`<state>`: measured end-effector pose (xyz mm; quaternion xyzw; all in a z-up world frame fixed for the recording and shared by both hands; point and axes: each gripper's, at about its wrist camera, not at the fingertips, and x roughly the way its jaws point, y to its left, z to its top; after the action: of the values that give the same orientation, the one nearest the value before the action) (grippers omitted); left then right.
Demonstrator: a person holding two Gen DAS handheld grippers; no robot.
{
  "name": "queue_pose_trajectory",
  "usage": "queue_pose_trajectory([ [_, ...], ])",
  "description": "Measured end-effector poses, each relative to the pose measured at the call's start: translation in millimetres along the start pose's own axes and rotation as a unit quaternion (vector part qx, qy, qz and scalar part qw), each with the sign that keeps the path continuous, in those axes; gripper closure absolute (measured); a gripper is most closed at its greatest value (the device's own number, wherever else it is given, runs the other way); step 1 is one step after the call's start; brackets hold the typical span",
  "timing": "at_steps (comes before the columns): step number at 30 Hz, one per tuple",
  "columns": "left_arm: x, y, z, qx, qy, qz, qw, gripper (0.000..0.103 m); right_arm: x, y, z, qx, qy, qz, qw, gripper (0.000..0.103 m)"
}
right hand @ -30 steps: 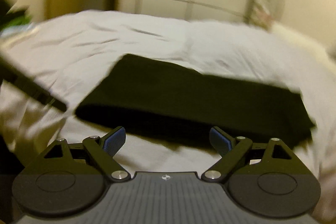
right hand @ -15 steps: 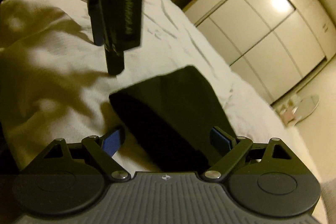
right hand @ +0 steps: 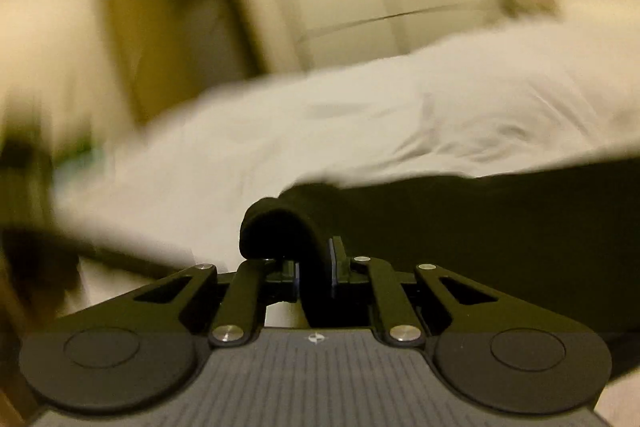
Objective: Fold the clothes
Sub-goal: 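Grasp the trousers edge with the right gripper and lift it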
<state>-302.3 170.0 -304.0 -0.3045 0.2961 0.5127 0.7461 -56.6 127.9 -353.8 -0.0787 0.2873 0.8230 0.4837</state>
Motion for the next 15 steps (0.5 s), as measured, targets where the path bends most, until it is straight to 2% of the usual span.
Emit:
queue_pose_trajectory([
  [1, 1.7, -9.2, 6.8, 0.009, -0.005, -0.007, 0.9999, 0.054, -13.2, -21.0, 13.4, 0.057, -0.024, 0.008, 0.998, 0.091],
  [3, 7.1, -32.0, 20.9, 0.031, -0.014, -0.023, 0.9992, 0.054, -40.3, -63.6, 30.2, 0.132, -0.069, 0.000, 0.989, 0.091],
  [5, 14.2, -56.3, 31.4, 0.053, -0.020, -0.044, 0.9974, 0.054, -67.4, -106.0, 38.5, 0.200, -0.110, -0.014, 0.973, 0.090],
  [7, 25.0, -82.6, 40.5, 0.074, -0.021, -0.066, 0.9948, 0.054, -90.3, -146.6, 34.0, 0.252, -0.136, -0.050, 0.957, 0.090],
  [10, 48.3, -119.9, 45.3, 0.100, -0.009, -0.096, 0.9904, 0.054, -103.8, -205.8, 9.0, 0.338, -0.127, -0.101, 0.927, 0.088],
  [11, 56.1, -131.6, 42.5, 0.106, -0.003, -0.102, 0.9891, 0.054, -100.8, -222.6, -1.6, 0.365, -0.114, -0.104, 0.918, 0.086],
  [12, 64.0, -142.7, 39.4, 0.113, 0.004, -0.107, 0.9878, 0.054, -97.7, -239.3, -12.1, 0.390, -0.101, -0.107, 0.909, 0.079],
  [14, 75.6, -157.6, 34.0, 0.120, 0.015, -0.113, 0.9862, 0.054, -93.6, -253.7, -24.9, 0.430, -0.109, -0.069, 0.894, 0.075],
  [15, 80.0, -161.5, 32.4, 0.119, 0.020, -0.115, 0.9860, 0.054, -92.0, -252.4, -23.1, 0.425, -0.112, -0.060, 0.896, 0.066],
])
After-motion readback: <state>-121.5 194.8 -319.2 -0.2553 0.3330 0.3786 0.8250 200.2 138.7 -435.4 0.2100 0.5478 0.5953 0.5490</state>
